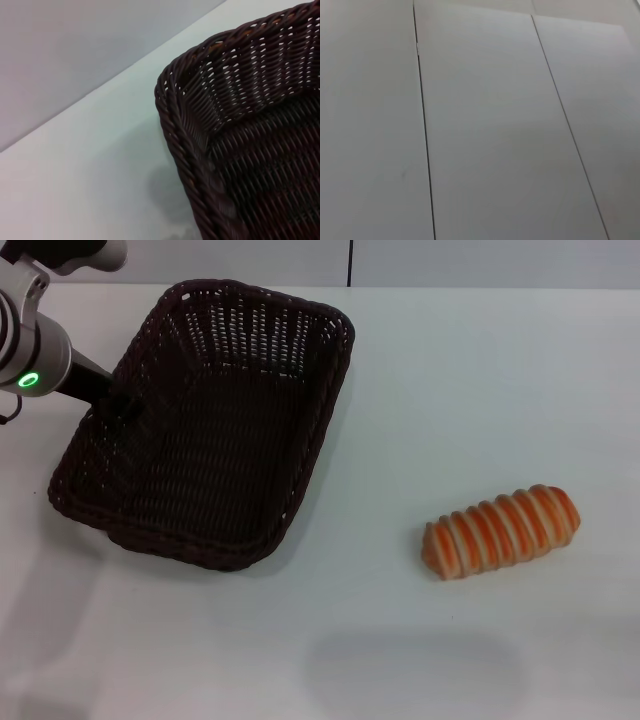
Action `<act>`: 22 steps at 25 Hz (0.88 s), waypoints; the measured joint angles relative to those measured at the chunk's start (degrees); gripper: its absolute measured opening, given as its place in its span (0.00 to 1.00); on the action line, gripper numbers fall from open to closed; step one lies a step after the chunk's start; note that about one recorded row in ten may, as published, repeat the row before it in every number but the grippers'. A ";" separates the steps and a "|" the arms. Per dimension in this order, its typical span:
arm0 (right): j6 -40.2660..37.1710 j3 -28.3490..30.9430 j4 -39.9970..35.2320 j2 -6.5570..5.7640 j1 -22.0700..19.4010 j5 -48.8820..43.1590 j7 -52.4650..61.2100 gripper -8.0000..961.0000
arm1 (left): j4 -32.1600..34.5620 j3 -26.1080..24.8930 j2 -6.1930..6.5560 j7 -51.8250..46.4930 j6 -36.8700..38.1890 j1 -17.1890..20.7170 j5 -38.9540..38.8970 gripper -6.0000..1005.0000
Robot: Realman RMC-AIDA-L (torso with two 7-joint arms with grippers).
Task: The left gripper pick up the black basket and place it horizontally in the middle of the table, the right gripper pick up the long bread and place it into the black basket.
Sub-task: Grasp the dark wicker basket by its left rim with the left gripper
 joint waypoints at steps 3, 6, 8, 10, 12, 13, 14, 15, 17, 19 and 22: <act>0.03 0.00 -0.05 0.00 0.00 -0.03 0.00 0.85 | 0.01 0.08 0.03 0.38 0.01 -0.04 0.17 0.39; 0.03 0.00 -0.05 0.00 0.00 -0.05 0.00 0.85 | 0.04 0.18 0.05 1.29 -0.01 -0.09 0.14 0.31; 0.04 0.00 -0.05 0.00 0.00 -0.06 0.00 0.85 | -0.03 0.25 0.05 2.91 0.02 -0.08 -0.05 0.31; 0.04 0.00 -0.04 0.00 0.00 -0.06 0.00 0.85 | -0.50 0.23 0.03 4.34 0.15 0.04 -0.26 0.30; 0.00 0.00 -0.03 0.01 0.00 -0.08 0.00 0.85 | -1.75 -0.48 0.02 7.53 0.23 0.33 -1.99 0.30; -0.12 0.00 -0.03 0.00 0.00 -0.11 0.00 0.85 | -2.73 -1.80 0.11 10.60 -0.13 0.39 -5.28 0.30; -0.12 0.00 -0.03 0.00 0.00 -0.11 0.00 0.85 | -2.73 -1.80 0.11 10.60 -0.13 0.39 -5.28 0.30; -0.29 0.00 -0.03 0.00 -0.02 -0.13 0.00 0.85 | -3.29 -3.29 0.17 12.94 -0.70 0.36 -7.96 0.30; -0.34 0.00 -0.02 0.00 -0.04 -0.13 0.00 0.85 | -3.77 -4.91 0.21 15.29 -1.51 0.23 -10.79 0.29; -0.41 -0.06 0.01 0.01 -0.12 -0.14 0.00 0.85 | -3.97 -8.49 0.22 20.01 -3.55 -0.74 -15.52 0.27; -0.55 -0.24 0.06 0.01 -0.17 -0.14 0.00 0.85 | -3.40 -9.89 0.24 22.03 -4.63 -1.93 -16.66 0.25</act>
